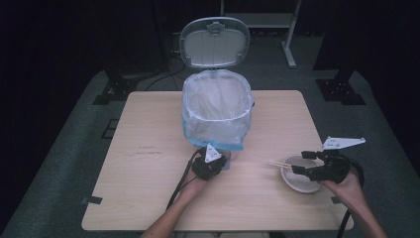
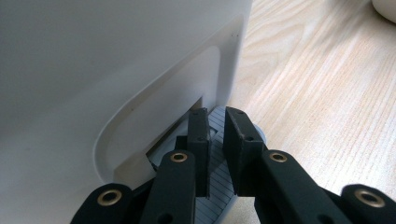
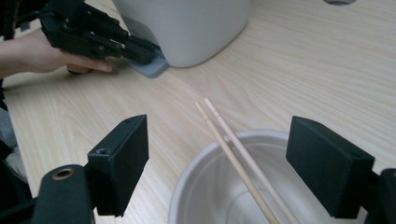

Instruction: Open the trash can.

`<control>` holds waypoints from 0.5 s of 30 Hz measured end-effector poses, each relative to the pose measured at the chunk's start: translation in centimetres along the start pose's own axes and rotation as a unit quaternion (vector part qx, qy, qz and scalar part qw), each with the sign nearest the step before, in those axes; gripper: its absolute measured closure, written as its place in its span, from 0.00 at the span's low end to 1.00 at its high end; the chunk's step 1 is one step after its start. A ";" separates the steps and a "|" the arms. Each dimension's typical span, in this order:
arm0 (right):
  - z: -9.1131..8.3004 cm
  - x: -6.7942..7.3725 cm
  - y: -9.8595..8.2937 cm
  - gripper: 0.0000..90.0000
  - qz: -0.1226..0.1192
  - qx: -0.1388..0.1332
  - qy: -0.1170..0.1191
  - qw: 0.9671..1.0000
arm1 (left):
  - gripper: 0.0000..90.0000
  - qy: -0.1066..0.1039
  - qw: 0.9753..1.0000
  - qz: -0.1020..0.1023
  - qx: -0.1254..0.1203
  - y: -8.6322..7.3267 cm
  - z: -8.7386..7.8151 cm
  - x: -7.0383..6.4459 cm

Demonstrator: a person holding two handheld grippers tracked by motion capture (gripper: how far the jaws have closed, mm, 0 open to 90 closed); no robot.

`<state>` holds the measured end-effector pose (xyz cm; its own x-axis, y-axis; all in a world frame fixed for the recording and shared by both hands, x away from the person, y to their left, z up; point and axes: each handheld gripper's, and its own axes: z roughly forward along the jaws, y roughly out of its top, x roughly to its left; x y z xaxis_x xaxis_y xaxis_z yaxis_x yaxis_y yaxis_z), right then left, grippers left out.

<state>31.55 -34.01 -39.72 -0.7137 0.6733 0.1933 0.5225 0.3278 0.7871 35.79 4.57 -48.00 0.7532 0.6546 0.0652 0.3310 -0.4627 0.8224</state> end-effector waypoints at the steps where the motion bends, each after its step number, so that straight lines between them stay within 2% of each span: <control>1: 0.0 -0.1 -0.1 0.22 -0.002 0.003 -0.003 1.000 | 0.90 0.000 1.000 0.000 0.000 0.0 0.0 0.0; 9: 0.4 -1.0 -0.9 0.24 -0.012 0.030 -0.012 0.999 | 0.90 0.000 1.000 0.000 0.000 0.0 0.0 0.0; 10: 0.7 -1.2 -1.1 0.26 -0.015 0.040 -0.010 0.999 | 0.90 0.000 1.000 -0.003 -0.002 0.0 0.0 0.0; 15: 1.2 -1.5 -1.2 0.32 -0.026 0.054 -0.012 0.998 | 0.90 0.000 1.000 -0.001 0.000 0.0 0.0 0.0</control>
<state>32.54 -34.66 -41.68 -0.7304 0.6687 0.1392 0.5333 0.4311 0.7278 35.79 4.57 -47.99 0.7528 0.6551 0.0642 0.3322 -0.4624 0.8221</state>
